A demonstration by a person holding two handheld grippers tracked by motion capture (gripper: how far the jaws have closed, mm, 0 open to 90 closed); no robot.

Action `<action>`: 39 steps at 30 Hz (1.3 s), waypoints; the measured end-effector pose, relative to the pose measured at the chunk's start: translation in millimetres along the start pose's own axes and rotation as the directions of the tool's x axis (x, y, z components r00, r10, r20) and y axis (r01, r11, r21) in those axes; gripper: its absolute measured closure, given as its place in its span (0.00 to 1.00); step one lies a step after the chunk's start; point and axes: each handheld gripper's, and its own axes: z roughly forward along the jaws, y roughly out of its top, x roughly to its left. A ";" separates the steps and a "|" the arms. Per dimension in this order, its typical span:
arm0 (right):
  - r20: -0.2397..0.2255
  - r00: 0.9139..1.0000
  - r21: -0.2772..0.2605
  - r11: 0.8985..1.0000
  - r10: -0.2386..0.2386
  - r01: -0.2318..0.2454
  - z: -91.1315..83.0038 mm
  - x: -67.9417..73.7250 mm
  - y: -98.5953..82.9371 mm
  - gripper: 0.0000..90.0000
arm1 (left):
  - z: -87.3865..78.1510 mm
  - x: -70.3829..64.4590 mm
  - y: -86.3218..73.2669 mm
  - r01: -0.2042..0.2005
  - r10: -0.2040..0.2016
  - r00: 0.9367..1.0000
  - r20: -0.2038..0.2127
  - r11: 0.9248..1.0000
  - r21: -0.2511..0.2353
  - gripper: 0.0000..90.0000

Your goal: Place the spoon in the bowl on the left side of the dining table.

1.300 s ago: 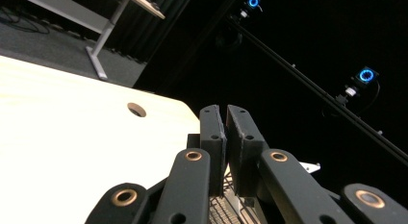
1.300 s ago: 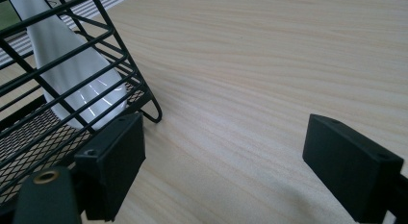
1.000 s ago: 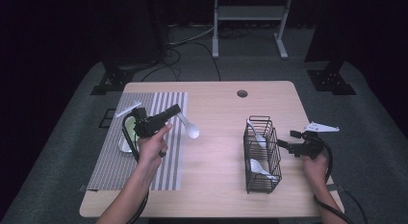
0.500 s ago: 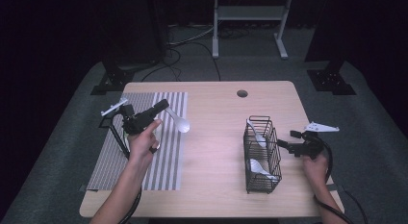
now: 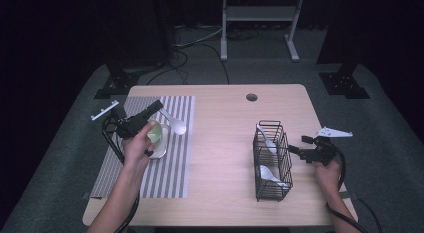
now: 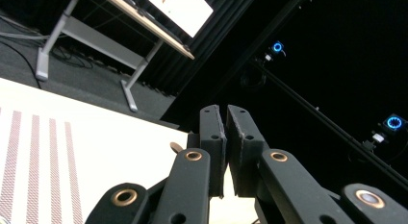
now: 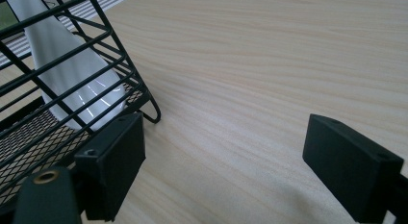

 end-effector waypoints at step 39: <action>0.005 1.000 0.002 1.000 0.001 -0.001 0.1 0.1 0.0 0.15 | -33.8 39.0 29.9 0.033 -0.046 0.991 -0.127 0.994 -0.102 0.95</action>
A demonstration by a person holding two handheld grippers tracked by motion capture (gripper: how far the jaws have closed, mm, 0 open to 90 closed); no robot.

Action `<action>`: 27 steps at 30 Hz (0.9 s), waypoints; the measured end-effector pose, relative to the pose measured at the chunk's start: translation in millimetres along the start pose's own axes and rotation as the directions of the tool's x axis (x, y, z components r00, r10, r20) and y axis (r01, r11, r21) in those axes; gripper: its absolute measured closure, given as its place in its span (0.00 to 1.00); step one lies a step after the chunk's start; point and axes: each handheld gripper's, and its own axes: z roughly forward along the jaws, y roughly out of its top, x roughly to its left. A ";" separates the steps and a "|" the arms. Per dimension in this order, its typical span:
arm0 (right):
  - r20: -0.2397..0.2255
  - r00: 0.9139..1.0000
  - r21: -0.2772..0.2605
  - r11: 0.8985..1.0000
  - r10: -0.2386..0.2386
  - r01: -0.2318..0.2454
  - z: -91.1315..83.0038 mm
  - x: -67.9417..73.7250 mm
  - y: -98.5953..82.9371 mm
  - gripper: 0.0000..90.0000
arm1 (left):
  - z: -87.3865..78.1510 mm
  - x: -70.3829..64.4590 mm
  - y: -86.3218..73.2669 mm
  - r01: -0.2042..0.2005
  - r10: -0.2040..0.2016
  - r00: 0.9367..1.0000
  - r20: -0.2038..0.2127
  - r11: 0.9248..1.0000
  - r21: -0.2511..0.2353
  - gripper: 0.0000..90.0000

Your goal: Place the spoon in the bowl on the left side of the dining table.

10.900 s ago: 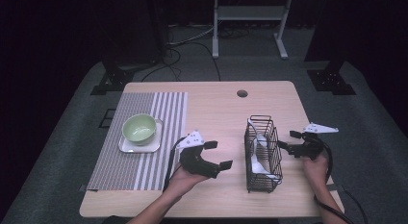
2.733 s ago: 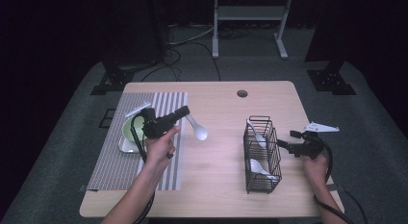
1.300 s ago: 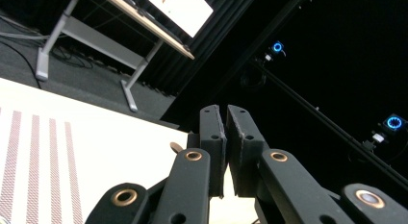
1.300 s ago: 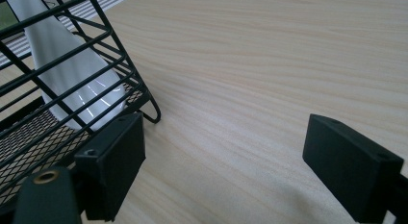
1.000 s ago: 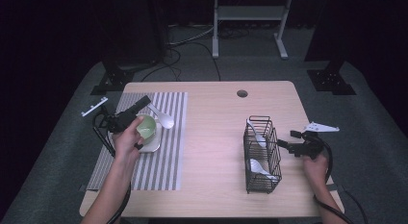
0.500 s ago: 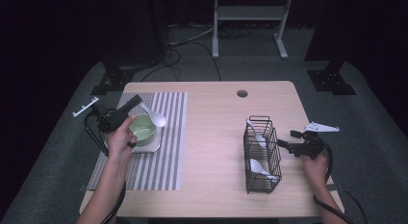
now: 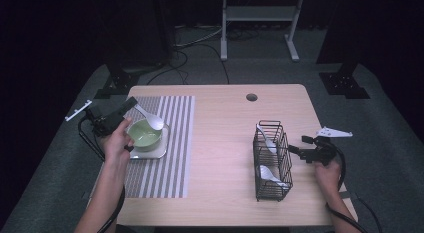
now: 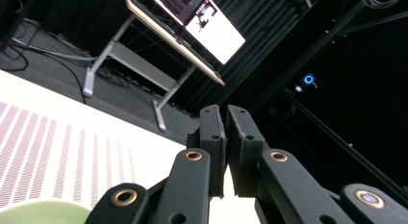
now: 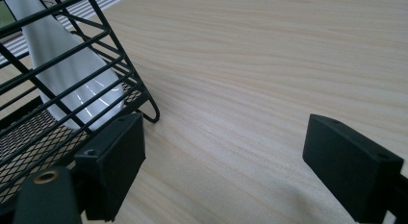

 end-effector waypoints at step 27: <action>-0.001 1.000 -0.001 1.000 0.000 0.000 -0.1 -0.1 0.0 0.15 | -18.8 34.4 11.7 0.029 -0.034 0.994 -0.104 0.998 -0.052 0.95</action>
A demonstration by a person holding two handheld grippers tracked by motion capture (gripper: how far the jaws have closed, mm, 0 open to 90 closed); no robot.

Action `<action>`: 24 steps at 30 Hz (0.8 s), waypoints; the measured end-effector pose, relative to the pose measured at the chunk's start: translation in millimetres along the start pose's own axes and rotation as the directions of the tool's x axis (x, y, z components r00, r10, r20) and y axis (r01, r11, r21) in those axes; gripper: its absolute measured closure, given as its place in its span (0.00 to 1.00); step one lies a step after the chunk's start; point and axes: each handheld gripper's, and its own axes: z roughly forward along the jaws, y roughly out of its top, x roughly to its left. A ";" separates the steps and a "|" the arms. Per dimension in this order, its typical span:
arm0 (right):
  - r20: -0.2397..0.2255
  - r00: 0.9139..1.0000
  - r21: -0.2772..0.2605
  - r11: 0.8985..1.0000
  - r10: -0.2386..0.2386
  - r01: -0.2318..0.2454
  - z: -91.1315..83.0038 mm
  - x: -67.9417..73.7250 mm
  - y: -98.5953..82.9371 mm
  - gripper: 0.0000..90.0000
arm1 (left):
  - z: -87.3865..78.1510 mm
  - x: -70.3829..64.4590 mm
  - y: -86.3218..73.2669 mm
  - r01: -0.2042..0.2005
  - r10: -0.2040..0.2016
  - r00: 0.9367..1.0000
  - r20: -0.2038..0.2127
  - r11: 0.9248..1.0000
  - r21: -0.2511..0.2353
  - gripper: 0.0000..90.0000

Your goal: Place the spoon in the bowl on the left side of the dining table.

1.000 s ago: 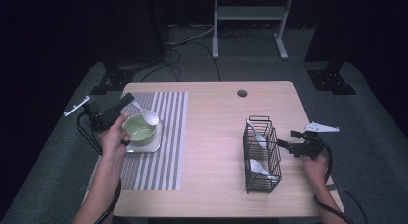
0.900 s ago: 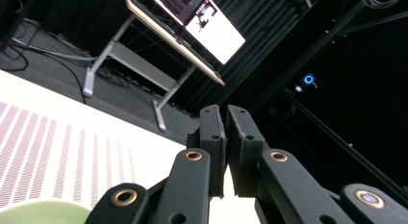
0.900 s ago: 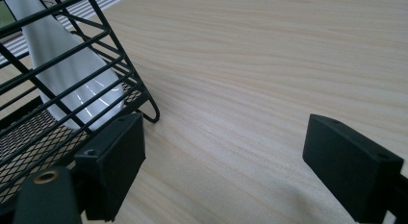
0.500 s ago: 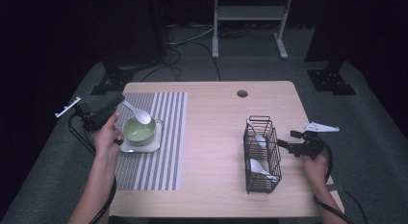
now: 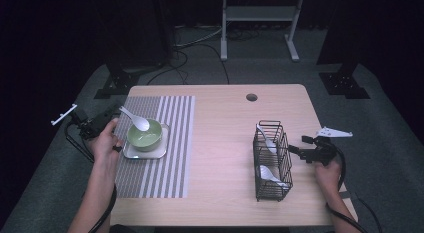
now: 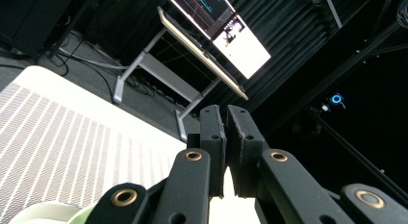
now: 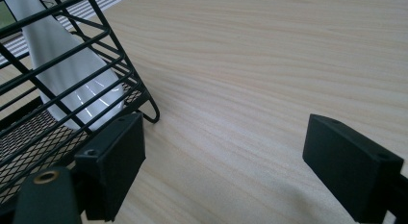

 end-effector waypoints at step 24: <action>0.000 1.000 0.001 1.000 0.000 0.000 0.1 0.1 0.0 0.15 | -5.1 29.6 -8.0 0.043 -0.043 0.996 -0.077 0.999 -0.002 0.95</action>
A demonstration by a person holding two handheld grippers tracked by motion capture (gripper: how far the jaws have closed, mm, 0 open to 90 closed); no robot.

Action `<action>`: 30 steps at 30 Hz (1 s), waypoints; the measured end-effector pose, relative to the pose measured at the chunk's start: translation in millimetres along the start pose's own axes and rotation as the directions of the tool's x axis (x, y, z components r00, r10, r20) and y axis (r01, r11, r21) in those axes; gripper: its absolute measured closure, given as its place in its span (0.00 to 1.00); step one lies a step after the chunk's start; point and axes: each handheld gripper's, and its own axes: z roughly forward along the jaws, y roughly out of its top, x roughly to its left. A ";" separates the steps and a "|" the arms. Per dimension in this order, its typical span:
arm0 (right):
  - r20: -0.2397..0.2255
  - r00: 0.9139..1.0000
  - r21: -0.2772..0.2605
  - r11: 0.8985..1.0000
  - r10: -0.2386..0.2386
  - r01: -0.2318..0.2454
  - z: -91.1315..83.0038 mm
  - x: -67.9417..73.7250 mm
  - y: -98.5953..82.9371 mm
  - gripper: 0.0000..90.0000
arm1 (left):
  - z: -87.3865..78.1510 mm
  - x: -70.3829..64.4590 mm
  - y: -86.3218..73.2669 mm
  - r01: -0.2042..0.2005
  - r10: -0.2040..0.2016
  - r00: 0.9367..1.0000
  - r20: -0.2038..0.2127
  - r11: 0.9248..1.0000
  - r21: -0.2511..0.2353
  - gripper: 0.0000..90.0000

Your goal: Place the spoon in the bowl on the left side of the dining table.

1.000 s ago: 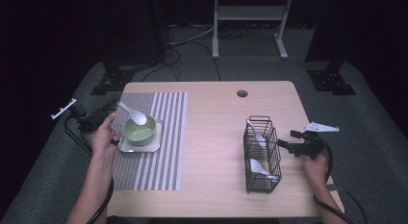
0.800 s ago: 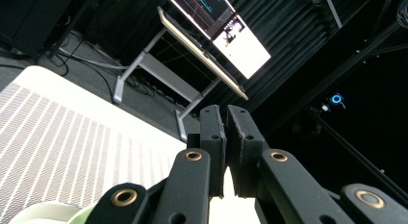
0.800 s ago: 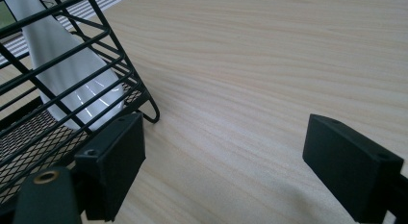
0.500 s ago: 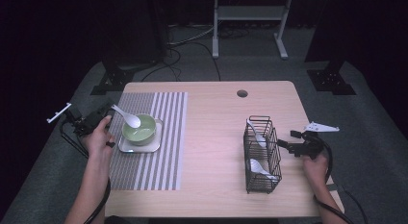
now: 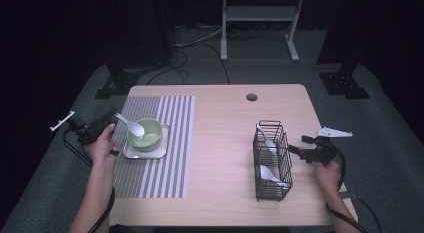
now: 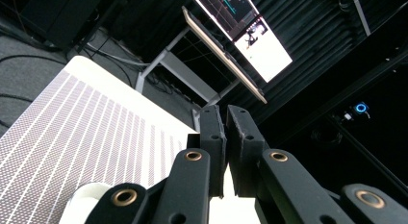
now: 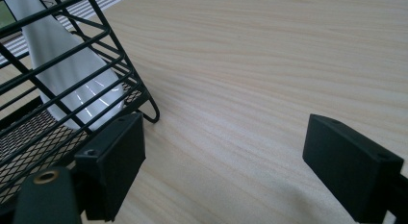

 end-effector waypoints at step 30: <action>0.001 1.000 0.004 1.000 0.002 -0.002 0.3 0.1 0.2 0.15 | 4.9 22.5 -18.1 0.019 -0.017 0.998 -0.054 0.999 0.046 0.95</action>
